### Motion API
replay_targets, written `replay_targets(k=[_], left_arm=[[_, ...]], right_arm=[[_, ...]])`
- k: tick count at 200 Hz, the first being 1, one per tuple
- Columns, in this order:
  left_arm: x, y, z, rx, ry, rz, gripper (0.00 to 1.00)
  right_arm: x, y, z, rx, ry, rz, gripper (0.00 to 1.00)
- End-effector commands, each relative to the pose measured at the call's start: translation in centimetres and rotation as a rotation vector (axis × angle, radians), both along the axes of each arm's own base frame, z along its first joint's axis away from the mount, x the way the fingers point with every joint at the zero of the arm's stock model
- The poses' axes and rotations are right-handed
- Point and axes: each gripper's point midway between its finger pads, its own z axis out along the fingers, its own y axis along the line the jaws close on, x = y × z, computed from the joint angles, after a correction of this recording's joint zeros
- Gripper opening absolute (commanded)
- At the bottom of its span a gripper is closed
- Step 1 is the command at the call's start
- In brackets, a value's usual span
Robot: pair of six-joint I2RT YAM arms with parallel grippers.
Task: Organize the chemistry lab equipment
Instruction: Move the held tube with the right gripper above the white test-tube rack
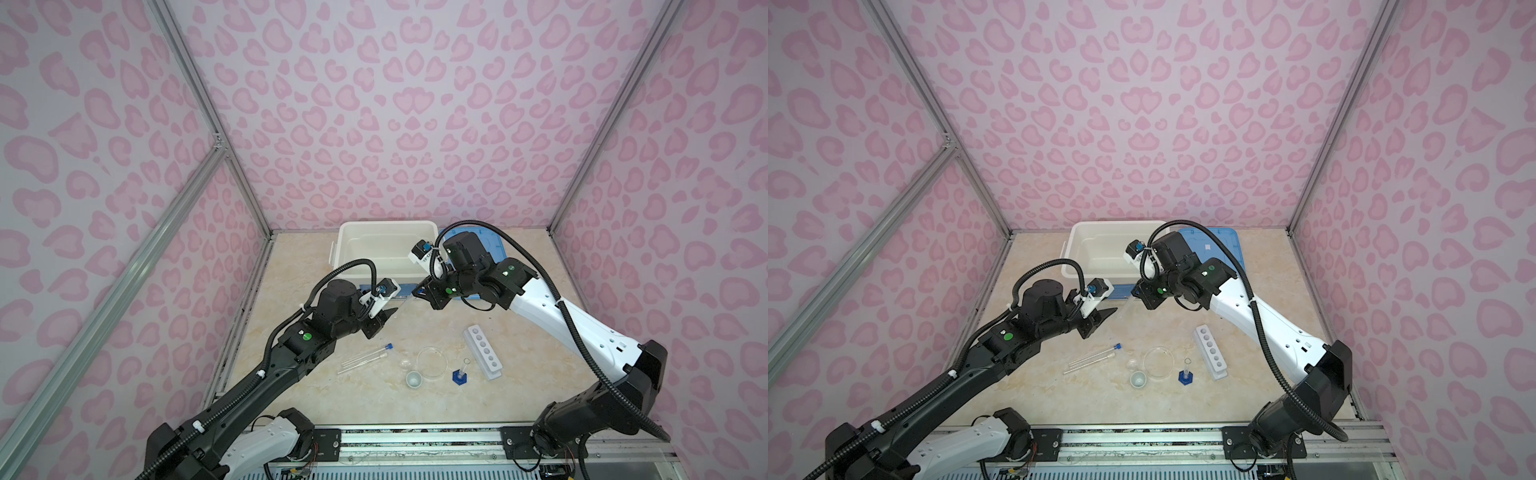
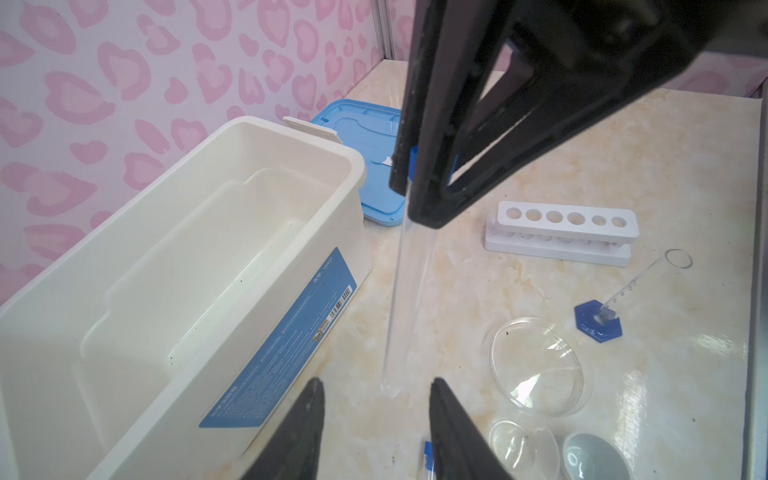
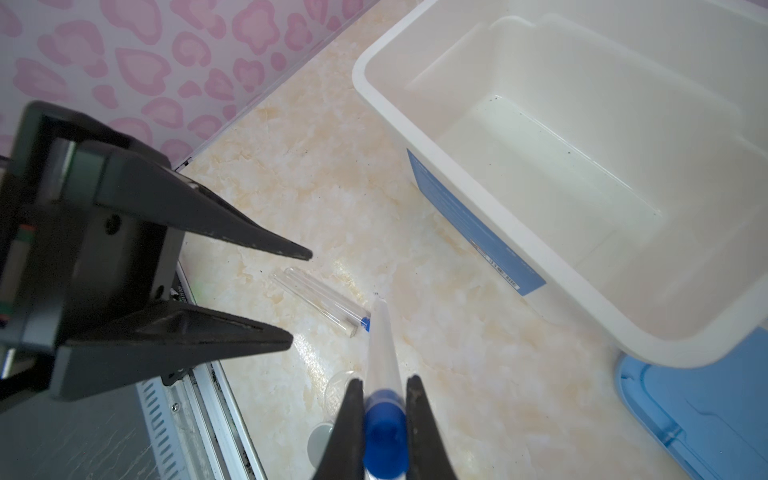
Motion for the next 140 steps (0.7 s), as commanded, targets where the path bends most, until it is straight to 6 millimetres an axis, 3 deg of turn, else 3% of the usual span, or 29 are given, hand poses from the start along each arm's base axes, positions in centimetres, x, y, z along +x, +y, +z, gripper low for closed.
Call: replay_targets(k=[1,76,110,117,140], left_arm=[[0.7,0.4,1.8,-0.051,-0.058,0.045,0.45],[1.3,0.9,2.5,-0.102,-0.048,0.087,0.48],[1.4,1.1,2.9,-0.128,-0.052,0.096,0.48],[1.5,1.2,2.9,-0.131,-0.049,0.098,0.48],[1.6,1.1,2.9,-0.134,-0.042,0.095,0.48]], right_arm=[[0.0,-2.8,-0.8,-0.107,-0.004,-0.073,0.05],[0.1,-11.3,-1.5,-0.324,0.012,-0.33,0.05],[0.0,-13.7,-1.9,-0.371,0.02,-0.421,0.05],[-0.4,-14.7,-3.3,-0.414,0.042,-0.445,0.05],[-0.9,-15.6,-4.1,-0.441,0.063,-0.476,0.04]])
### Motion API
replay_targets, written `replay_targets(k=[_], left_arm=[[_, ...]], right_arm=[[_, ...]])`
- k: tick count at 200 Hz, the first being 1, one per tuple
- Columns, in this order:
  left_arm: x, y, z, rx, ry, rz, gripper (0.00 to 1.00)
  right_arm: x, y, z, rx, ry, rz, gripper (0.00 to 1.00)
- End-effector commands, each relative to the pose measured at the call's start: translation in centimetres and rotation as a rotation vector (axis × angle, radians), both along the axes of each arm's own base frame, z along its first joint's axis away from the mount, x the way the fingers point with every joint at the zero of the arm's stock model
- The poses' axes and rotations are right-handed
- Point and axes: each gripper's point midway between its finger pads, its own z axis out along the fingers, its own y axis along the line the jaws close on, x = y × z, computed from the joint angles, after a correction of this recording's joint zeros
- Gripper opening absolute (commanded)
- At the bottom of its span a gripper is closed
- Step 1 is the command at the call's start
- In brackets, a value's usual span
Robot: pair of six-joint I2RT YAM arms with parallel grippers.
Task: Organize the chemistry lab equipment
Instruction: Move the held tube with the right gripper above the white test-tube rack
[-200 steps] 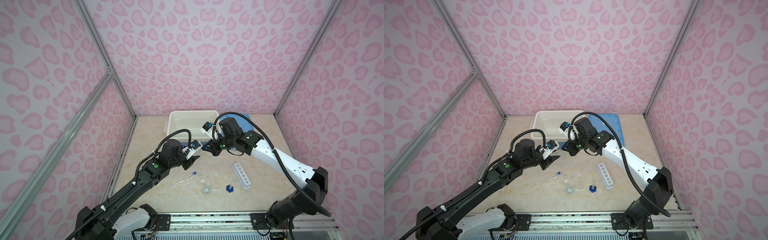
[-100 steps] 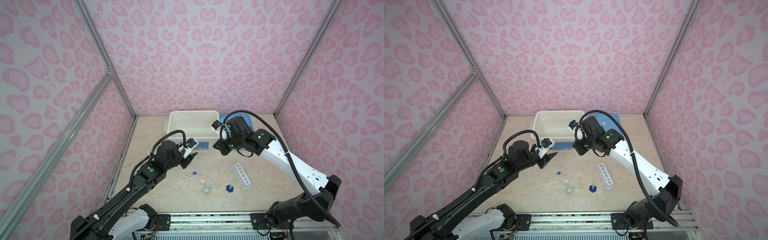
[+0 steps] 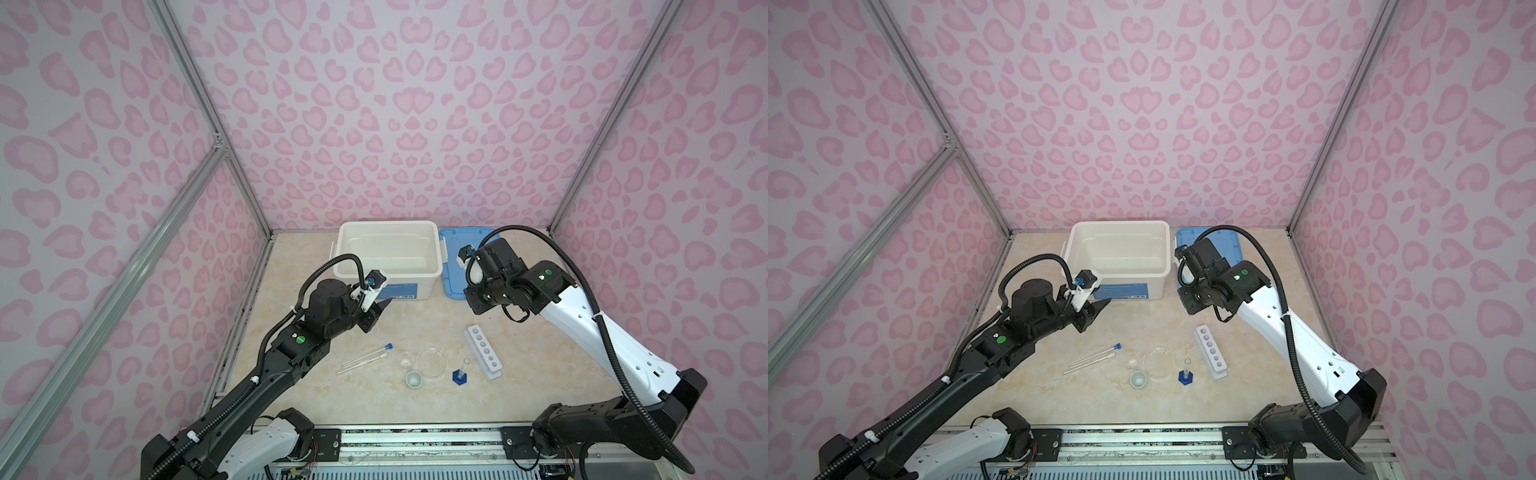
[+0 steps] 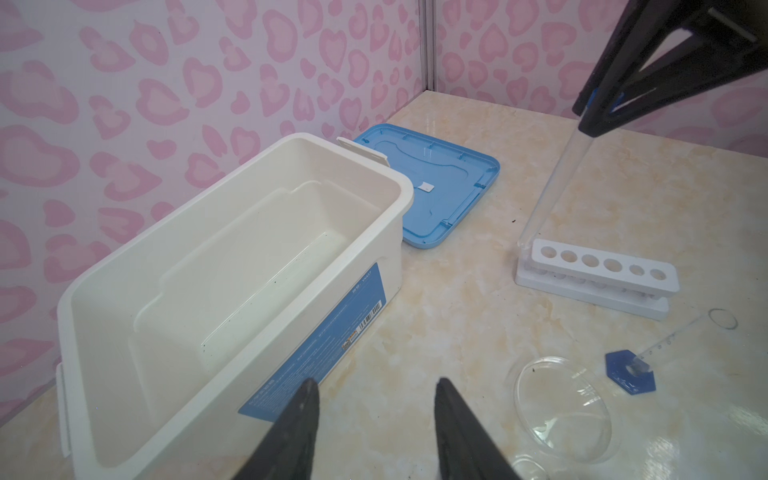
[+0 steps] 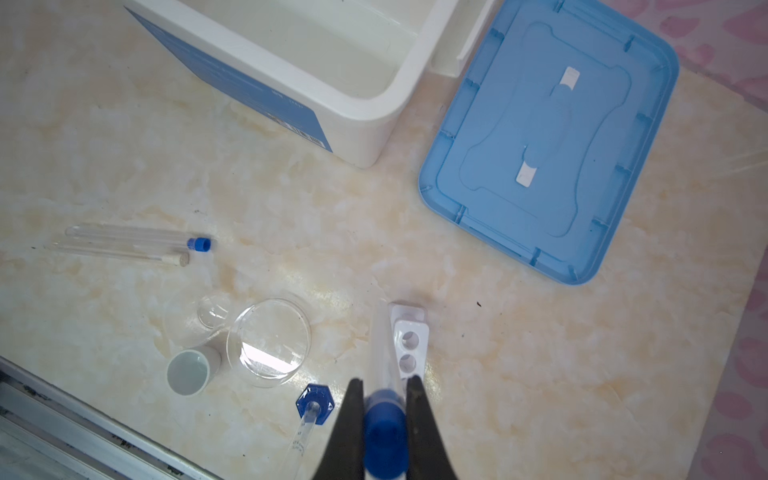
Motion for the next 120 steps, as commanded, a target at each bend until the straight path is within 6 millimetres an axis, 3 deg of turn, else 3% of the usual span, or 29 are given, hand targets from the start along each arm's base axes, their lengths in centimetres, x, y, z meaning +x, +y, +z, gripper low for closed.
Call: replay_targets(k=[1,51,120], left_arm=[[0.1,-0.4,0.8,-0.04,-0.016,-0.011,0.48],[0.2,-0.5,0.6,-0.04,-0.002,-0.019,0.48],[0.1,-0.6,0.4,-0.037,0.0,-0.028,0.48]], right_arm=[[-0.6,-2.0,-1.2,-0.067,0.024,-0.081,0.04],[-0.5,-3.7,-1.8,-0.097,0.012,-0.152,0.04],[-0.5,-3.5,-3.2,-0.04,0.007,-0.169,0.04]])
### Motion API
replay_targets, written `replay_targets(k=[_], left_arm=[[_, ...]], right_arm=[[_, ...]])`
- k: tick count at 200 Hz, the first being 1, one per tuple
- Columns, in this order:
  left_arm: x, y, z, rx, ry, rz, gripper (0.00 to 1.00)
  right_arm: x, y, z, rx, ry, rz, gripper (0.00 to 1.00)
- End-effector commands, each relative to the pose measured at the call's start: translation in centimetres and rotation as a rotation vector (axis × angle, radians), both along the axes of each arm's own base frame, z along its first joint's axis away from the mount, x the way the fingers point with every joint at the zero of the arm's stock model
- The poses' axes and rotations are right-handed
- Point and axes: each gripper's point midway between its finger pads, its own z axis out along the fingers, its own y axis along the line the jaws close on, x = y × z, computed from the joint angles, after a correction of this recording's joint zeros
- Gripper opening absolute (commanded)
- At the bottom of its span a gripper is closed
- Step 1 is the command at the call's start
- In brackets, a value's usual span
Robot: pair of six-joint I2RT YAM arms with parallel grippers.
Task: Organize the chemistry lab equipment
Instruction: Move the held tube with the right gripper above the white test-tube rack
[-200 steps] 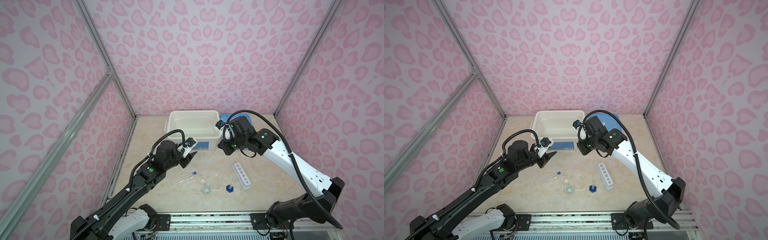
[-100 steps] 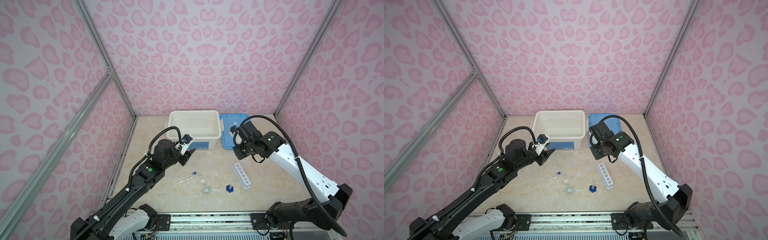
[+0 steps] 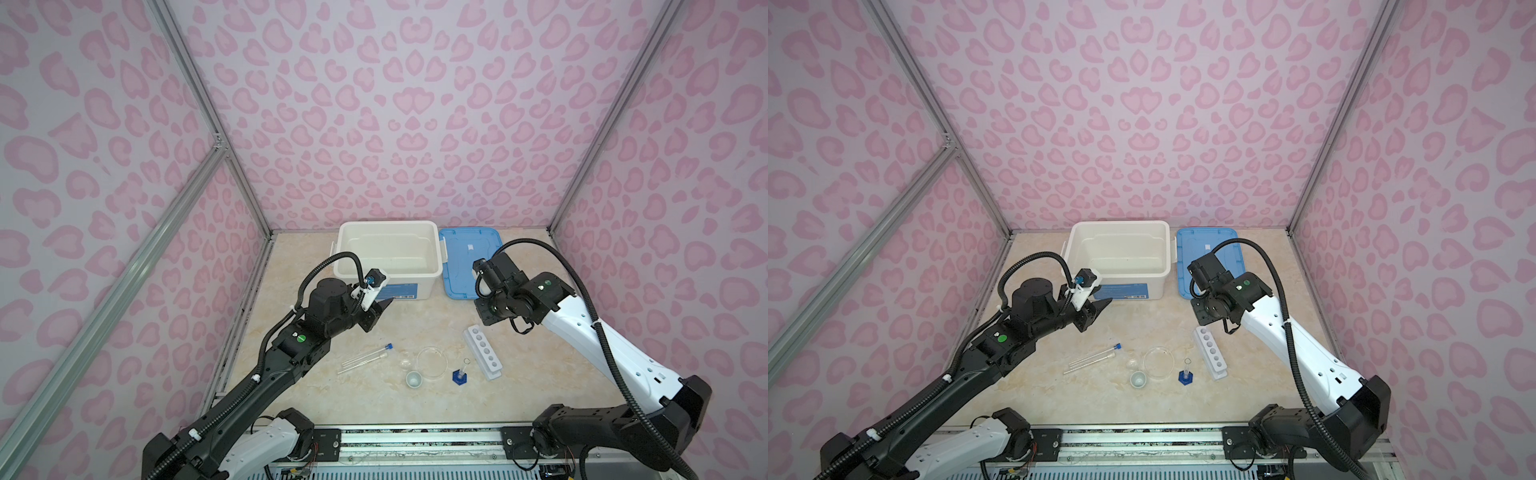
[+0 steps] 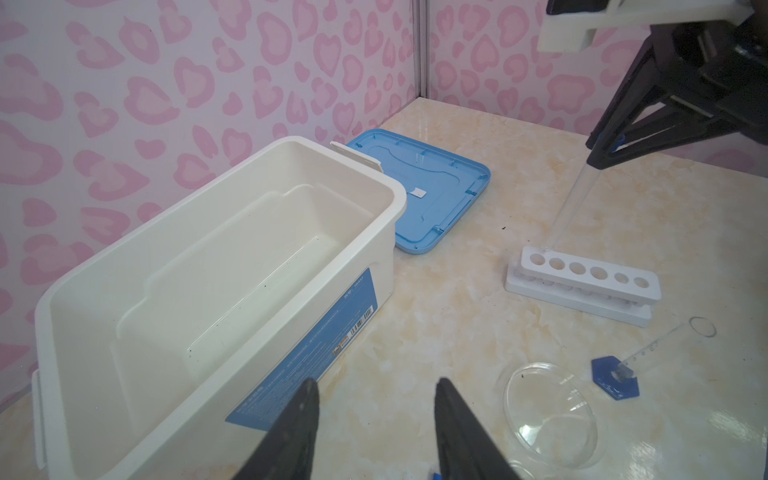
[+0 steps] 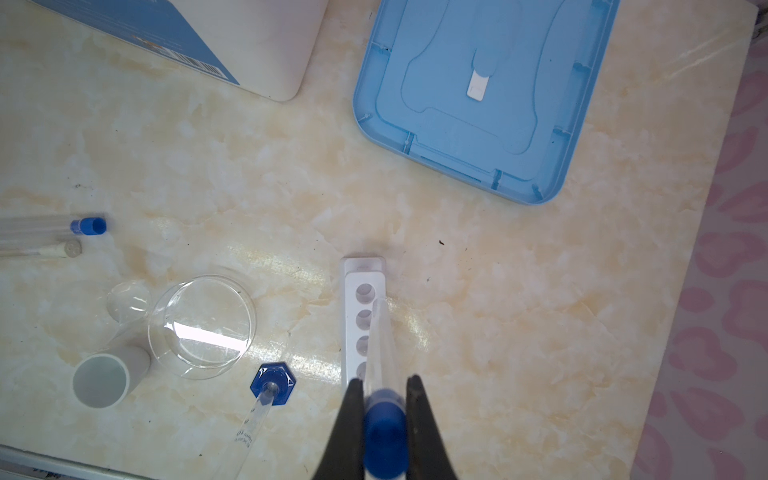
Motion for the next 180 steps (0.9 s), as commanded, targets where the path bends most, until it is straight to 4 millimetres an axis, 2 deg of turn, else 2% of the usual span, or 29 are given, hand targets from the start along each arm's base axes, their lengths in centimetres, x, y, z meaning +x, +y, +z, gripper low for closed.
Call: replay_targets(k=[1,56,180], left_arm=[[0.2,-0.3,0.5,-0.019,-0.019,-0.011,0.48],[0.1,-0.3,0.6,-0.02,-0.018,-0.013,0.48],[0.1,-0.4,0.3,-0.016,-0.011,-0.018,0.48]], right_arm=[[0.5,0.6,0.1,0.041,-0.024,-0.011,0.04],[0.7,1.0,0.1,0.064,-0.032,-0.002,0.04],[0.4,0.8,-2.5,0.041,-0.002,-0.008,0.04]])
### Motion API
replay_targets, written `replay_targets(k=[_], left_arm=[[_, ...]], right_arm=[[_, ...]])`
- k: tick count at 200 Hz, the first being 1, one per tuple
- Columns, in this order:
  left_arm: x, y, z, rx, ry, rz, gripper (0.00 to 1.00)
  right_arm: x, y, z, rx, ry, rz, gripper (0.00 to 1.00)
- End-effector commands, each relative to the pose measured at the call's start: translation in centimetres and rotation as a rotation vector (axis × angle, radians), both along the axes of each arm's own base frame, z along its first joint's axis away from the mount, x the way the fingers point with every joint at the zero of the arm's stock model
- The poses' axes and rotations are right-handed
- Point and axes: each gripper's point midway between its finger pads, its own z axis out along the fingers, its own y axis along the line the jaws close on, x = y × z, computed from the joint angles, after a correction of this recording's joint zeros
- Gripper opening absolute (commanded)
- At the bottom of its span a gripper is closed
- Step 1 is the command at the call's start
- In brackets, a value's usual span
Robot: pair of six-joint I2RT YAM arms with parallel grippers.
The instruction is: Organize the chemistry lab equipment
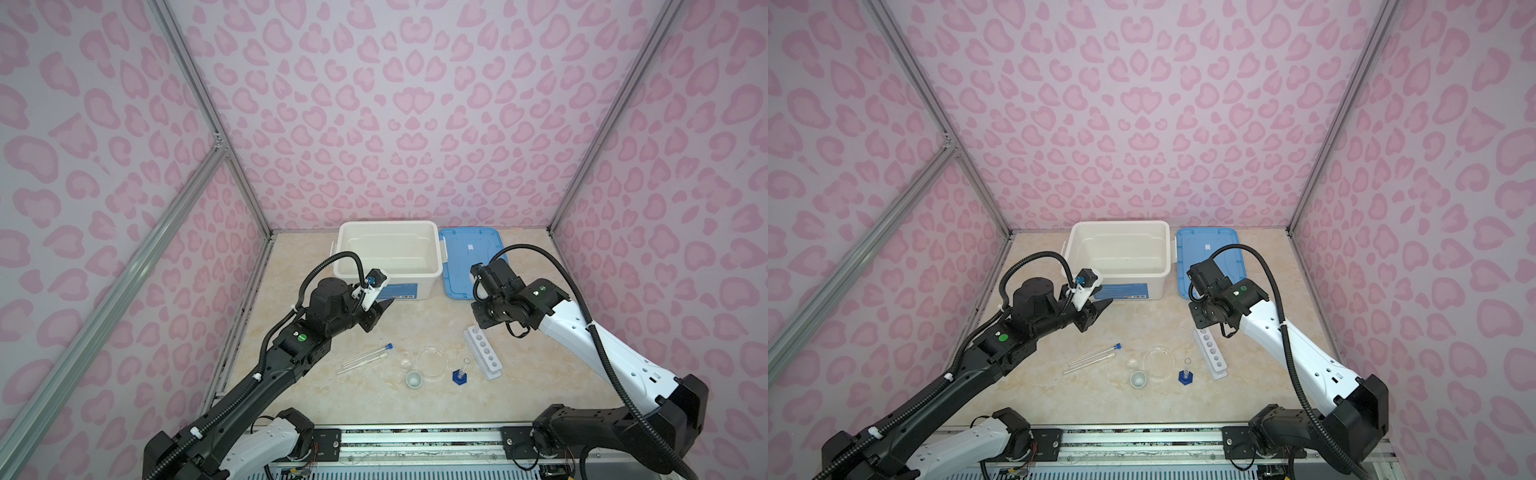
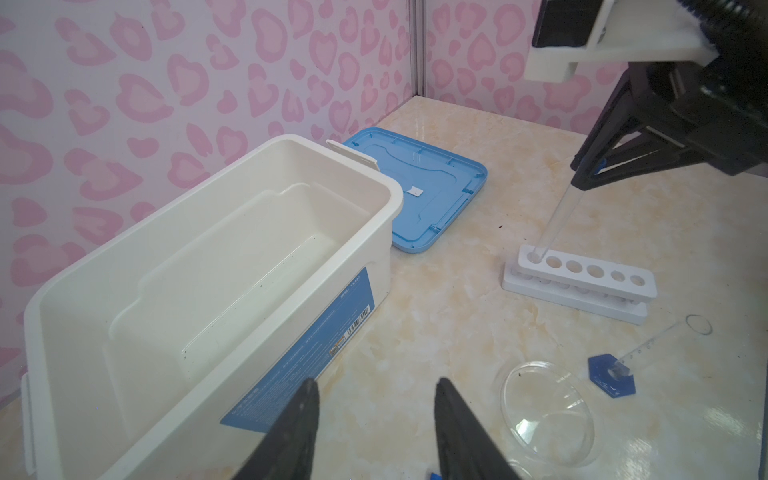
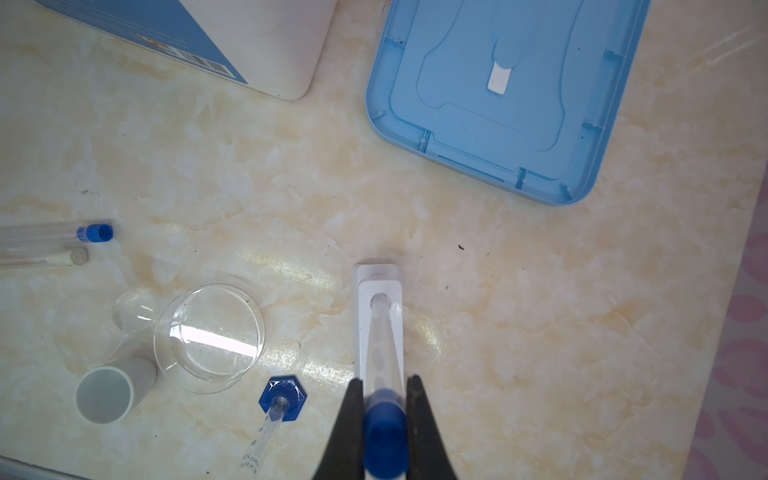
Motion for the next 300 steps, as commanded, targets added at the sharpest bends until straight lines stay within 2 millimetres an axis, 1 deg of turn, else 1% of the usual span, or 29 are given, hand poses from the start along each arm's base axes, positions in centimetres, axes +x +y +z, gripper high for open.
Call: replay_targets(k=[1,27,70,225,272,300], left_arm=[[0.1,-0.3,0.5,-0.016,-0.018,-0.012,0.48],[0.1,-0.3,0.5,-0.015,-0.018,-0.013,0.48],[0.1,-0.4,0.3,-0.013,-0.013,-0.016,0.48],[0.2,-0.4,0.1,-0.006,-0.008,-0.016,0.48],[0.2,-0.5,-0.1,-0.004,0.0,-0.018,0.48],[0.2,-0.3,0.3,-0.003,-0.007,-0.013,0.48]], right_arm=[[0.3,0.1,-0.6,0.002,-0.004,-0.004,0.04],[0.4,-0.3,-1.3,-0.012,0.002,-0.024,0.04],[0.5,-0.4,-2.1,-0.008,0.008,-0.03,0.04],[1.2,-0.8,-3.2,0.0,-0.011,-0.038,0.04],[0.9,-0.8,-3.6,0.007,0.002,-0.035,0.07],[0.8,-1.0,-3.6,0.017,-0.001,-0.04,0.09]])
